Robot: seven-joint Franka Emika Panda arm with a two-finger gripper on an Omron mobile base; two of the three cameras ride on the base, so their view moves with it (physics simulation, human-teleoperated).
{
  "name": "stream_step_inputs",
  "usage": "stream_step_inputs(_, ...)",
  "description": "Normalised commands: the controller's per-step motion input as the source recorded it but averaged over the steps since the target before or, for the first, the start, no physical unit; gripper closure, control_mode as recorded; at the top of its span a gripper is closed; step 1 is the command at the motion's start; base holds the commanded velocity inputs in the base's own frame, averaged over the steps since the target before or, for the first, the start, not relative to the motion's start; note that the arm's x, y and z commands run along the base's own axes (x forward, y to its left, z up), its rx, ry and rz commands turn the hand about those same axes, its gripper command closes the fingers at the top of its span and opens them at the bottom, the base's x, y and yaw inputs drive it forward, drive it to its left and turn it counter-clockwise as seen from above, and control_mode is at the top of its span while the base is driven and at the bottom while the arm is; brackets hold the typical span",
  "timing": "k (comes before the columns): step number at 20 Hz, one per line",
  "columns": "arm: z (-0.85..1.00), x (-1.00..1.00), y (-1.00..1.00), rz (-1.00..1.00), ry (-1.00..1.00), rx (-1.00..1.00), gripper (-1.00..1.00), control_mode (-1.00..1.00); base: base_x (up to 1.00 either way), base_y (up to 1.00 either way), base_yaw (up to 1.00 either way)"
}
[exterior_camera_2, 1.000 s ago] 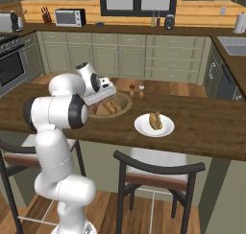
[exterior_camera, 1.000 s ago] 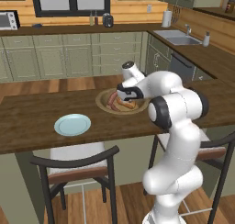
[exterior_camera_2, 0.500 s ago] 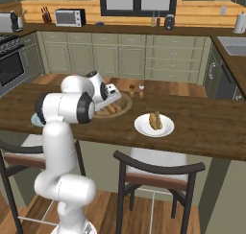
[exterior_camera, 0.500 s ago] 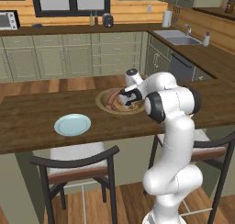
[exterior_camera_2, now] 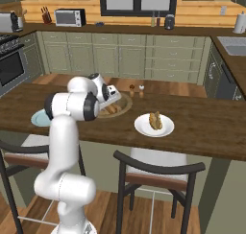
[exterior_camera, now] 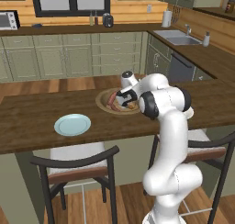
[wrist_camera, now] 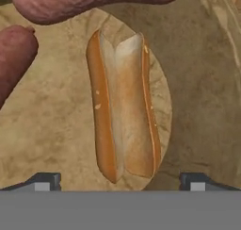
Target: Place one bun and one sausage from the bowl on each plate.
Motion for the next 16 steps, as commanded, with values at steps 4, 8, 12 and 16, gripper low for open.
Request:
stream_step_inputs(4,-0.33,0.26,-0.01,0.0,0.03,0.05,-1.0,-1.0,0.0,0.0,0.0)
stream_step_inputs(8,-0.41,0.24,-0.06,0.0,0.08,0.06,-1.0,-1.0,0.0,0.0,0.0)
stream_step_inputs(12,-0.09,0.29,-0.08,0.0,0.02,0.0,-1.0,-1.0,0.0,0.0,0.0)
stream_step_inputs(16,0.25,-0.01,-0.04,-0.03,-0.06,0.03,-1.0,-1.0,0.0,0.0,0.0)
